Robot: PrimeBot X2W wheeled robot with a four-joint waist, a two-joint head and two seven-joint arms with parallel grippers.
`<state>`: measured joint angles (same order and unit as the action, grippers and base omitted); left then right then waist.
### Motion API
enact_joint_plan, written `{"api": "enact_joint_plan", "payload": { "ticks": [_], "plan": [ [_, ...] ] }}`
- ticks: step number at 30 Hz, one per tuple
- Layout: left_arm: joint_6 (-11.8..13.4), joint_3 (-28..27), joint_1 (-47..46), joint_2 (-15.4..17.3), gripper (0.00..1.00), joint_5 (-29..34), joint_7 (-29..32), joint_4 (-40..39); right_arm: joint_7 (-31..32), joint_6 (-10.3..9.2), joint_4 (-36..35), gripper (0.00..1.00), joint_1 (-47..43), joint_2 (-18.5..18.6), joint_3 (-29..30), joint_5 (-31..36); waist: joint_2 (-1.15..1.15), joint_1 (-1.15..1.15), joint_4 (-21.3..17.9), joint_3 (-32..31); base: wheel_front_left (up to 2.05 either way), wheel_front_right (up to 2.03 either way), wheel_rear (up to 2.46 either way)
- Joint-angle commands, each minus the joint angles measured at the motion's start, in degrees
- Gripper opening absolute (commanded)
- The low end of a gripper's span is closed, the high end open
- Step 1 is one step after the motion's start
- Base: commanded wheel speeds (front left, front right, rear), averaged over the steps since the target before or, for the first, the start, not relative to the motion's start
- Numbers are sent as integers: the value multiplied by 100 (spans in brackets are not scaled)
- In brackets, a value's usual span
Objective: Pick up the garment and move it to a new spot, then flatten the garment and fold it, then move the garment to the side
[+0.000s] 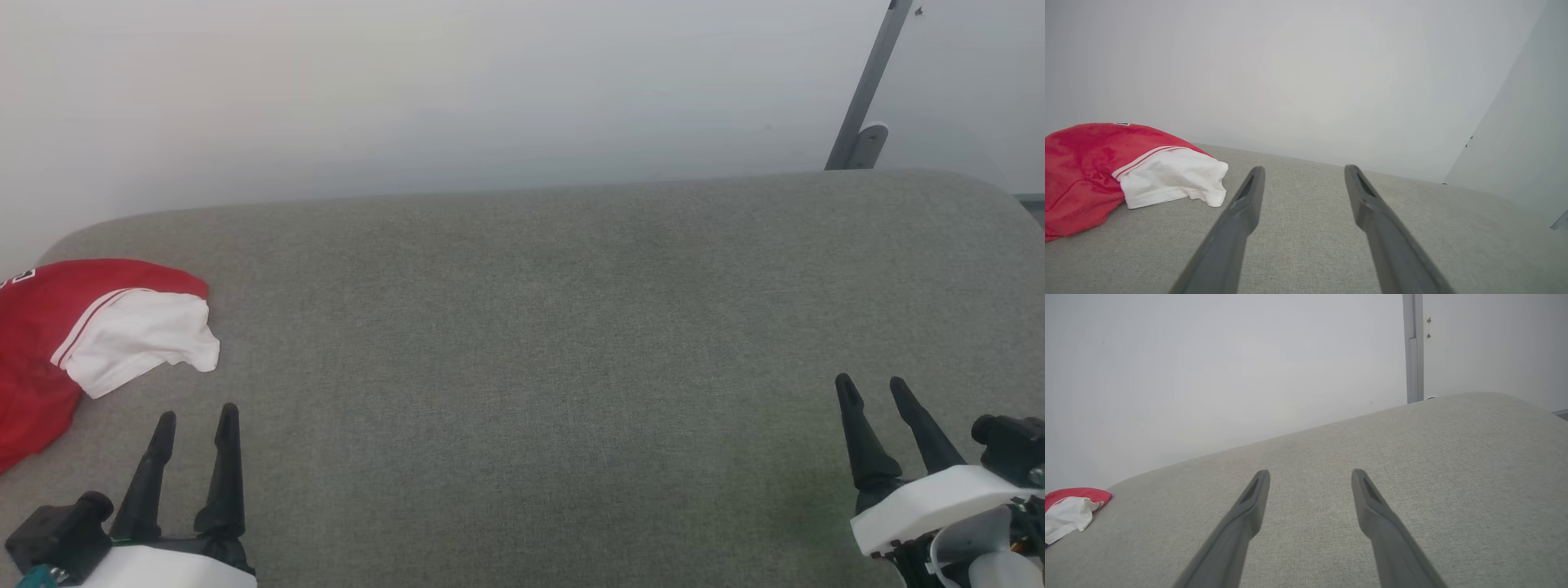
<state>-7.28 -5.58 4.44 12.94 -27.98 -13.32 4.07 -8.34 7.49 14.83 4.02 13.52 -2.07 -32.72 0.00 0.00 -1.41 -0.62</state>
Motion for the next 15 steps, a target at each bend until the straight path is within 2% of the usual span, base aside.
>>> {"api": "enact_joint_plan", "payload": {
  "ticks": [1,15],
  "plan": [
    [-8,12,45,48,100,111,-55,-46,-59,0,-53,100,-13,33,-24,104,0,0,-1,0,0,0,0],
    [-14,15,105,107,100,534,-191,-137,-142,0,-79,100,-10,82,-73,485,0,0,-21,3,0,0,0]
  ]
}}
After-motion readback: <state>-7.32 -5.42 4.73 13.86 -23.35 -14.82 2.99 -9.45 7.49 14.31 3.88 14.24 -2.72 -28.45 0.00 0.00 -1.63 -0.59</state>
